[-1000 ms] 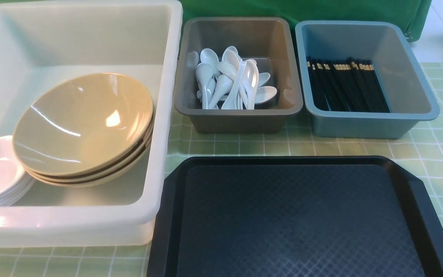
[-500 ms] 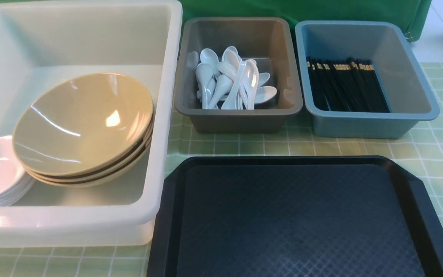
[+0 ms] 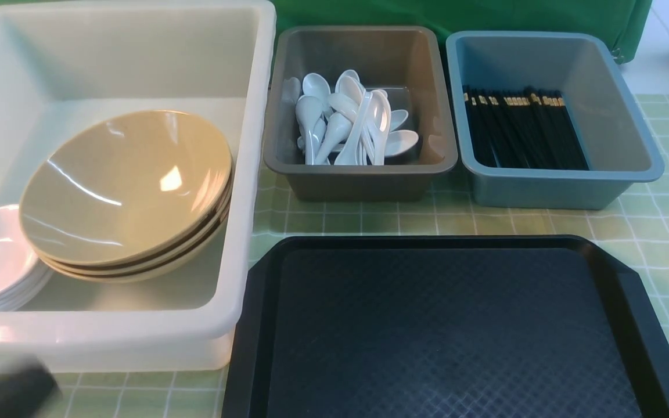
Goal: On green table put chopsticks spoon bowls plates into blue grey white boxes.
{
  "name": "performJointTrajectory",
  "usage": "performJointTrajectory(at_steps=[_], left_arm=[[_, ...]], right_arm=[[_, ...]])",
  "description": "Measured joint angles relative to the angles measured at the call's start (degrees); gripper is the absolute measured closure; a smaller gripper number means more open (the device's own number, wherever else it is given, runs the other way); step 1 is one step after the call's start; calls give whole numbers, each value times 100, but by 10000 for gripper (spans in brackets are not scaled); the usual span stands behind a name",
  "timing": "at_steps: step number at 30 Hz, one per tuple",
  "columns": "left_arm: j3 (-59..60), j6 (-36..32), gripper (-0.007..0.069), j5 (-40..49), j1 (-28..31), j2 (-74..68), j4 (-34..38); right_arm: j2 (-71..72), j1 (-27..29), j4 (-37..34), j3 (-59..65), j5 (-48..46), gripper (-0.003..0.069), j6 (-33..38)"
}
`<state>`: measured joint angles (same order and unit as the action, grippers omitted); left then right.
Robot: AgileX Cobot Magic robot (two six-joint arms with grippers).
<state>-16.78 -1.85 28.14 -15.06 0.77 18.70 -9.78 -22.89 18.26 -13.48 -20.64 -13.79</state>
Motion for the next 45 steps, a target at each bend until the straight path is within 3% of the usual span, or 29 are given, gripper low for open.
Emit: performJointTrajectory(at_steps=[1,4,7,10,15,19,45], left_arm=[[43,0,626,-101,38,0,-33],[813,-22,626,-1564,658,0,-944],[1513,-22,626,-2161,1031,0,-1765],[1801,52,626,-2127,1174,0,-1978],[1833,128,626,-1043,1187,0,-1870],[1808,105,626,-793,1187,0,-1819],[1801,121,626,-766,1042,0,-1814]], right_arm=[[0,0,0,0,0,612,0],[0,0,0,0,0,612,0],[0,0,0,0,-2,608,0],[0,0,0,0,-14,604,0],[1,0,0,0,-19,601,0],[1,0,0,0,-23,598,0],[1,0,0,0,-23,570,0]])
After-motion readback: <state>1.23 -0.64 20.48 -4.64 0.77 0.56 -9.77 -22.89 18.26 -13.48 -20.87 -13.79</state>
